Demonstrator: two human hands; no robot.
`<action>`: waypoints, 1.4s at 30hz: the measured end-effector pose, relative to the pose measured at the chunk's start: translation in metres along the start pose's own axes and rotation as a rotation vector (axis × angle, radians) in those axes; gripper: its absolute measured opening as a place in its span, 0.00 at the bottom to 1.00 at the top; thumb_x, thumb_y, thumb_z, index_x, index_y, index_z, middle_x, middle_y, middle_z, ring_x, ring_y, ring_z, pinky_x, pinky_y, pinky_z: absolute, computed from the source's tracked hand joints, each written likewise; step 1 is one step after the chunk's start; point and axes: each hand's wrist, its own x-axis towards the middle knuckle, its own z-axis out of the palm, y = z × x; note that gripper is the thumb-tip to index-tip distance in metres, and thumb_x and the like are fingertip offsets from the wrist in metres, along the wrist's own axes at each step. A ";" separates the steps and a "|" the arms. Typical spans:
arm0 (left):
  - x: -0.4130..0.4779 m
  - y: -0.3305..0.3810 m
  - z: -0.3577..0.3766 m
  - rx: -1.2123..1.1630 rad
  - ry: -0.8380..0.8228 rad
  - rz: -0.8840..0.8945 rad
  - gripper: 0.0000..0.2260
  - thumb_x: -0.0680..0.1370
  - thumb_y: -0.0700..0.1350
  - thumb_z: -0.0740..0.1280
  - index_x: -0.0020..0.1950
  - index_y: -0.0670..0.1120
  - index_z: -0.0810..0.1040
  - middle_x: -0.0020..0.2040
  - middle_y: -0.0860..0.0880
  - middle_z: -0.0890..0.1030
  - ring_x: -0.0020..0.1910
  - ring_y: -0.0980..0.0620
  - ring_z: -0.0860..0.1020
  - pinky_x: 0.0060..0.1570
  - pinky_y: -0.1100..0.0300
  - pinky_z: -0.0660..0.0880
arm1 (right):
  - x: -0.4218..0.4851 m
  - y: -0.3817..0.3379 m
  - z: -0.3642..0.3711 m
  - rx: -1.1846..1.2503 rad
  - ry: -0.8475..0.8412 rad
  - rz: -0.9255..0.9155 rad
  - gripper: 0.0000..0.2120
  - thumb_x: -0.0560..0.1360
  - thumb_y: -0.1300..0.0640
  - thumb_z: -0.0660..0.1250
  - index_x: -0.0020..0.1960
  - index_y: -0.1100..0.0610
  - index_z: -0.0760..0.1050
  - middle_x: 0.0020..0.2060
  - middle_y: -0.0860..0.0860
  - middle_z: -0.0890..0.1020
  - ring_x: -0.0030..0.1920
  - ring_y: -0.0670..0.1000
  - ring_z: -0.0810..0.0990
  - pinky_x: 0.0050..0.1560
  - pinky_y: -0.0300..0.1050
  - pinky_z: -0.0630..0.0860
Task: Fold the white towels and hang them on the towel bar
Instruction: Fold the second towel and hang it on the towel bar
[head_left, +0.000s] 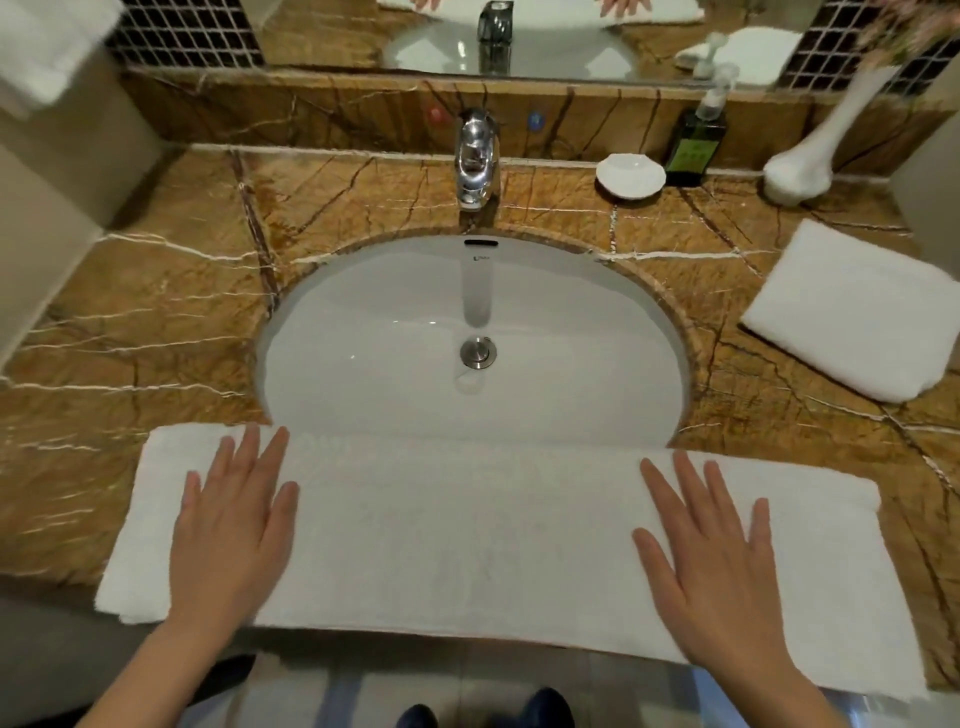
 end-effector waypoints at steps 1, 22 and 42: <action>-0.002 -0.002 0.000 0.008 -0.004 0.003 0.28 0.78 0.60 0.41 0.77 0.54 0.54 0.78 0.52 0.52 0.77 0.52 0.48 0.74 0.45 0.47 | -0.006 -0.002 0.000 0.004 -0.003 0.004 0.27 0.77 0.37 0.38 0.76 0.38 0.43 0.77 0.43 0.46 0.77 0.47 0.39 0.74 0.56 0.36; -0.025 0.053 0.013 0.020 -0.125 0.264 0.27 0.79 0.61 0.39 0.77 0.55 0.54 0.77 0.50 0.55 0.77 0.49 0.52 0.74 0.48 0.45 | -0.015 -0.135 0.021 0.001 -0.126 -0.144 0.29 0.78 0.38 0.39 0.77 0.44 0.49 0.77 0.51 0.53 0.77 0.54 0.49 0.74 0.59 0.40; -0.113 0.192 0.029 -1.388 0.276 -1.271 0.27 0.70 0.34 0.73 0.67 0.38 0.68 0.53 0.39 0.81 0.52 0.40 0.80 0.59 0.42 0.74 | 0.158 -0.154 -0.045 -0.139 -0.922 -0.638 0.18 0.77 0.46 0.61 0.53 0.60 0.79 0.52 0.55 0.81 0.52 0.53 0.78 0.58 0.50 0.73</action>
